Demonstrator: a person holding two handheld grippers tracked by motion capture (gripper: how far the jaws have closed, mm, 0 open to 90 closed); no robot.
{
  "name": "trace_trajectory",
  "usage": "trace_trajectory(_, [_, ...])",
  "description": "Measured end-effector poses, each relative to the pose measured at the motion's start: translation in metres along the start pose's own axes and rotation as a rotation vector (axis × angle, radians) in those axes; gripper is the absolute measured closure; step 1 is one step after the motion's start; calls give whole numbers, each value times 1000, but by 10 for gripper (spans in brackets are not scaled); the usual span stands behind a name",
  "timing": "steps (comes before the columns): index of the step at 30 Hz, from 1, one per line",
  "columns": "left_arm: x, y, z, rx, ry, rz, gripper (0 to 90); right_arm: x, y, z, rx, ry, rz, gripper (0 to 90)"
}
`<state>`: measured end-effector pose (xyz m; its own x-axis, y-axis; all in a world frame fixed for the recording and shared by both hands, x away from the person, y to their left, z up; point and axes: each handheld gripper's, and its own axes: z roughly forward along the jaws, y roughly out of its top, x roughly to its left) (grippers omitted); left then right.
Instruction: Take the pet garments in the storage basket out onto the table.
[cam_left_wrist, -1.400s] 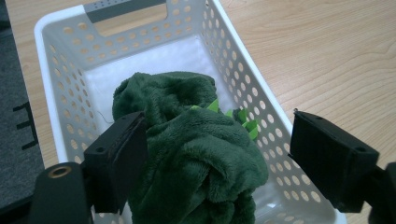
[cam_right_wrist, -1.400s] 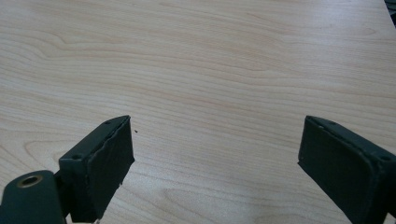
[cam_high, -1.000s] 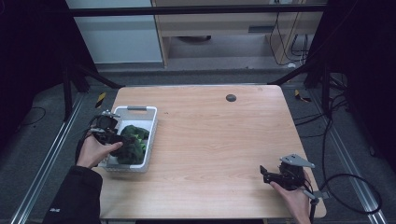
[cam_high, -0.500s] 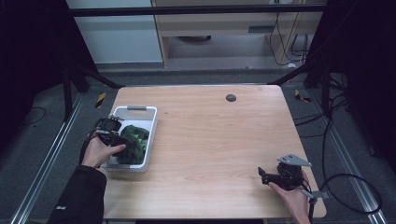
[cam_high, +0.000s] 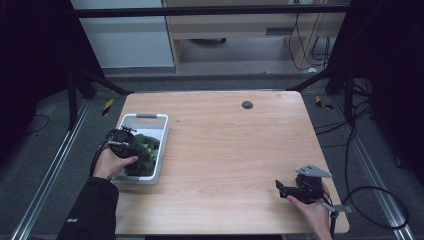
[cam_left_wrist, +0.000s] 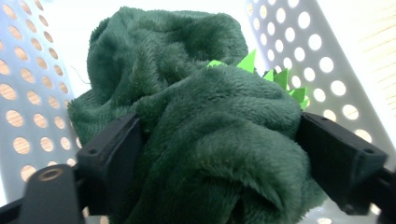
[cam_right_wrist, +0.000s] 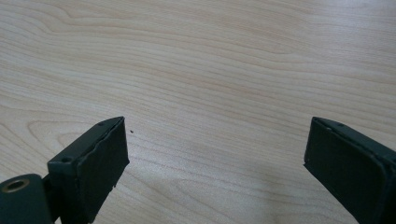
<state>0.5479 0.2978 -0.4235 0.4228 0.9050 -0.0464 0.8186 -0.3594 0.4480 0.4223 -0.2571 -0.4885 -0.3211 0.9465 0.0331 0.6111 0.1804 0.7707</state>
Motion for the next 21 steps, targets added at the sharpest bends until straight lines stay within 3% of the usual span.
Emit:
trace_trajectory(5, [0, 0, 3, 26, -1, -8, 289, 0, 0, 0, 5, 9, 5, 62])
trace_trajectory(11, [0, -1, 6, 67, 14, -18, 541, -1, 0, 0, 4, 11, 2, 62])
trace_trajectory(16, [0, -1, 3, 62, 33, -16, 690, -1, 0, 0, 6, 14, 4, 62])
trace_trajectory(21, [-3, -1, -6, 35, 44, 8, 749, -2, 0, 0, 7, 18, 10, 63])
